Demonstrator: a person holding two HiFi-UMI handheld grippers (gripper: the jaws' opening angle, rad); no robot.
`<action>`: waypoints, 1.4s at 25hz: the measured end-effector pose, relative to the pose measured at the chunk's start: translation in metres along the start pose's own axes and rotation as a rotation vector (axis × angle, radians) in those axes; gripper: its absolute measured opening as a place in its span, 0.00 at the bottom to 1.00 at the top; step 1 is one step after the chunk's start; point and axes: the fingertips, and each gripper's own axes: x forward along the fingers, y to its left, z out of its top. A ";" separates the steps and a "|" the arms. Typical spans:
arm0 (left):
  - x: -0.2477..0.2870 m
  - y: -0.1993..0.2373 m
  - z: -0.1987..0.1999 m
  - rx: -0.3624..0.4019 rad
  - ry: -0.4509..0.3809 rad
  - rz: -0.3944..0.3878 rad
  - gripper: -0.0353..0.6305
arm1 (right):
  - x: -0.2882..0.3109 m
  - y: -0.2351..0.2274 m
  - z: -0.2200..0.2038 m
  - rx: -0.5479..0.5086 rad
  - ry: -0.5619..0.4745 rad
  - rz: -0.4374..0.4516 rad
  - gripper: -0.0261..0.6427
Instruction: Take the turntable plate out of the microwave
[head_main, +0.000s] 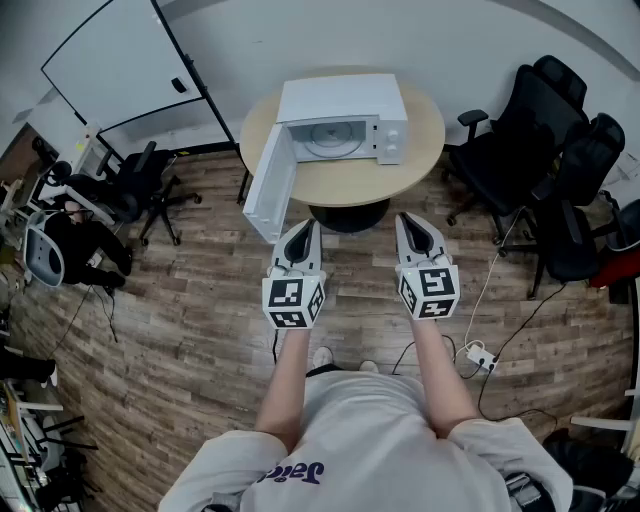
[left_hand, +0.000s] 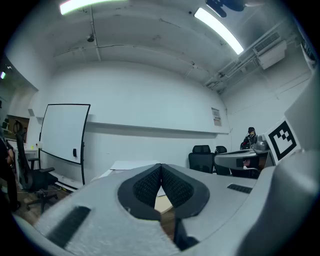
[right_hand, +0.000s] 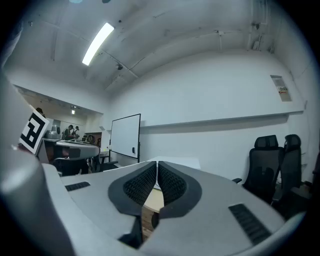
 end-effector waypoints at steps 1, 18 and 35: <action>0.001 -0.002 -0.001 -0.003 0.002 0.000 0.07 | -0.001 -0.003 0.000 0.015 -0.004 0.002 0.08; 0.017 -0.015 -0.021 -0.012 0.034 -0.006 0.07 | 0.012 0.001 -0.020 0.075 0.018 0.060 0.08; 0.151 0.058 -0.022 -0.043 0.002 -0.077 0.07 | 0.158 -0.013 -0.015 0.036 0.030 0.043 0.08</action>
